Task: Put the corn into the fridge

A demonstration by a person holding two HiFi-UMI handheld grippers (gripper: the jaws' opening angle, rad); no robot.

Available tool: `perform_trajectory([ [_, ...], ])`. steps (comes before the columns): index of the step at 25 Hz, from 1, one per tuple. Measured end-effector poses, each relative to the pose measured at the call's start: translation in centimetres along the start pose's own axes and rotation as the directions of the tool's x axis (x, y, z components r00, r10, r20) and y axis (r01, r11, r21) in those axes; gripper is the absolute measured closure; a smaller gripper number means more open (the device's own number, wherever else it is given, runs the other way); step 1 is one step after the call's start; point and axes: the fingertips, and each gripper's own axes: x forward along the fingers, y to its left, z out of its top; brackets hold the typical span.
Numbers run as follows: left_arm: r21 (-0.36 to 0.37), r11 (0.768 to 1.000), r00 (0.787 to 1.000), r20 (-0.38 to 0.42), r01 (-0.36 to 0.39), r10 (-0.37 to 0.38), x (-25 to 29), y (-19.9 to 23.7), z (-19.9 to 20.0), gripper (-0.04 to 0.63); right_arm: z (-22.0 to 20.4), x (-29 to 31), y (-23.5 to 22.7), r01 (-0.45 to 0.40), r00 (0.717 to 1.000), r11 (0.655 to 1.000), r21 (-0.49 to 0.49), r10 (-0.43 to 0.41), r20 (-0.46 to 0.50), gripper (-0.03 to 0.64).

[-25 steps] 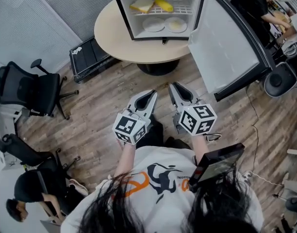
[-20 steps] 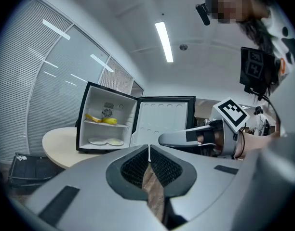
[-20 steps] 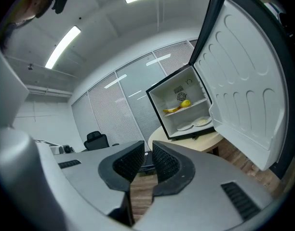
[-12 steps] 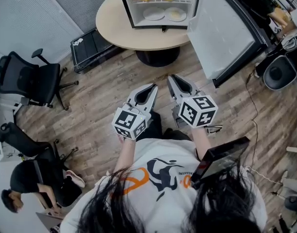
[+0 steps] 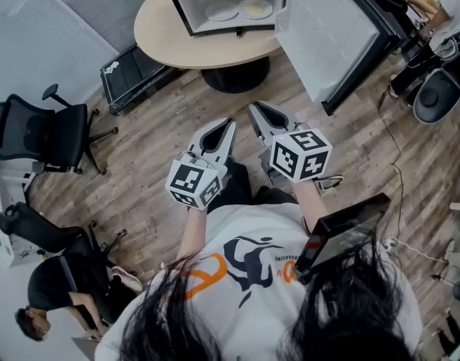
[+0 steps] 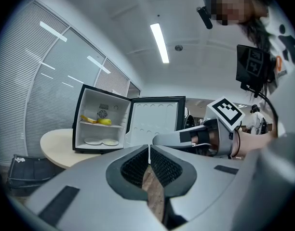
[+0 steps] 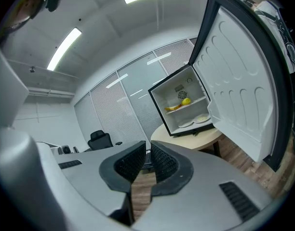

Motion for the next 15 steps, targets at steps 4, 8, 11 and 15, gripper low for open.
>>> perform_trajectory([
  [4, -0.011, 1.000, 1.000, -0.012, 0.016, -0.016, -0.2, -0.4, -0.7, 0.580, -0.5, -0.1, -0.1, 0.014, 1.000, 1.000, 0.003, -0.014, -0.008, 0.574],
  [8, -0.026, 1.000, 1.000, -0.025, 0.014, -0.014, -0.3, 0.0, -1.5, 0.580, -1.4, 0.1, -0.5, 0.025, 0.999, 1.000, 0.010, -0.025, -0.026, 0.574],
  [11, -0.033, 0.999, 1.000, -0.025, 0.005, -0.006, -0.5, 0.8, -1.8, 0.580, -1.8, 0.8, -0.7, 0.030, 0.999, 0.999, 0.013, -0.029, -0.036, 0.574],
  [15, -0.038, 0.999, 1.000, -0.013, -0.015, 0.014, -0.8, 2.7, -1.7, 0.580, -1.8, 2.5, -0.6, 0.022, 0.999, 1.000, 0.010, -0.022, -0.041, 0.574],
])
